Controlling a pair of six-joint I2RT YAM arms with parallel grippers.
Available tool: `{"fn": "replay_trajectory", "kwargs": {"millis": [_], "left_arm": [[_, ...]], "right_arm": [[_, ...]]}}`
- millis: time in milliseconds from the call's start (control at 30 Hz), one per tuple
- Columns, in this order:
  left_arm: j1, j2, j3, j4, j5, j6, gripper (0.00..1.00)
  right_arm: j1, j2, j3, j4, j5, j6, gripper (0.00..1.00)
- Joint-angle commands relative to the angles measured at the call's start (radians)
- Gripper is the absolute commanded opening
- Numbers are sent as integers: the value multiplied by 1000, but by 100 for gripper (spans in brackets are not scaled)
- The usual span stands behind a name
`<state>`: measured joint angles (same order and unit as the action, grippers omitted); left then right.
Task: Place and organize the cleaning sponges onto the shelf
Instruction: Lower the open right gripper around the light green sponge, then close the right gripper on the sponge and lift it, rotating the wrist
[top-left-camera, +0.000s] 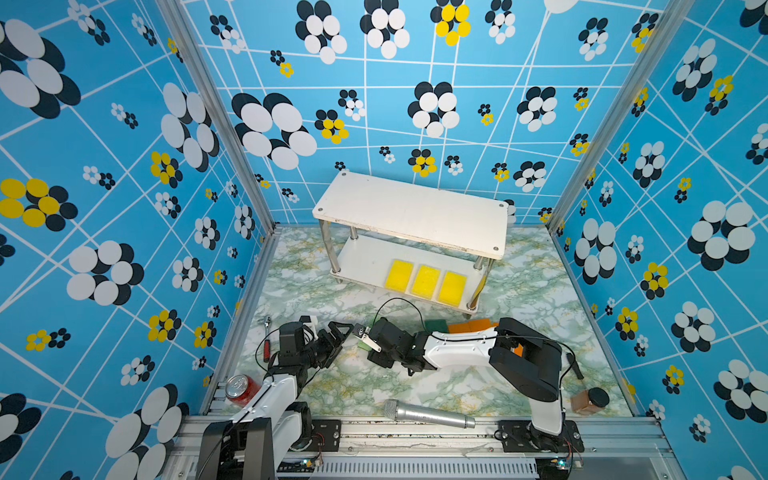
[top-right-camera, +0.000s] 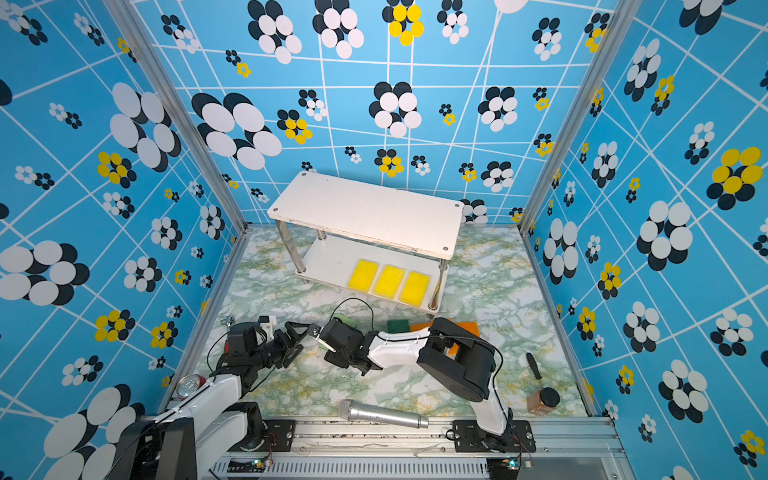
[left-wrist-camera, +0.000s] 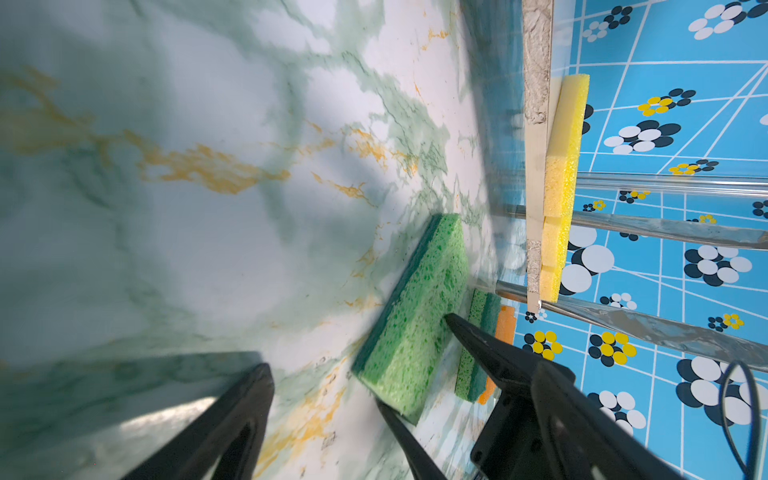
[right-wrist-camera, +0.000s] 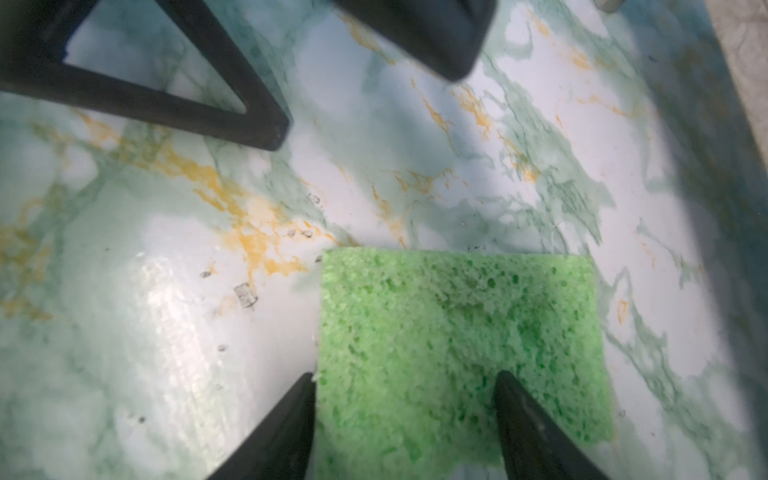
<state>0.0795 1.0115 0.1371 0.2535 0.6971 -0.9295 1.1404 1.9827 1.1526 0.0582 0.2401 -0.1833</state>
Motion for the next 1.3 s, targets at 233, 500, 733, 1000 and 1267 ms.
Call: {"fn": "replay_trajectory", "kwargs": {"millis": [233,500,733,1000,1267], "left_arm": [[38,-25,-36,-98,-1,30,99],[46,-30,-34,-105,8,37,99],[47,-37,-36,-111,8,37,99],[51,-33,-35,-110,9,43,99],[57,-30,-19,-112,17,47,99]], "right_arm": [[-34,0,-9,-70,-47,58,28],[-150,-105,-94,25,-276,191,5],[-183,-147,-102,29,-368,222,1],[-205,-224,-105,32,-498,267,0],[-244,-363,-142,101,-749,404,0]]}}
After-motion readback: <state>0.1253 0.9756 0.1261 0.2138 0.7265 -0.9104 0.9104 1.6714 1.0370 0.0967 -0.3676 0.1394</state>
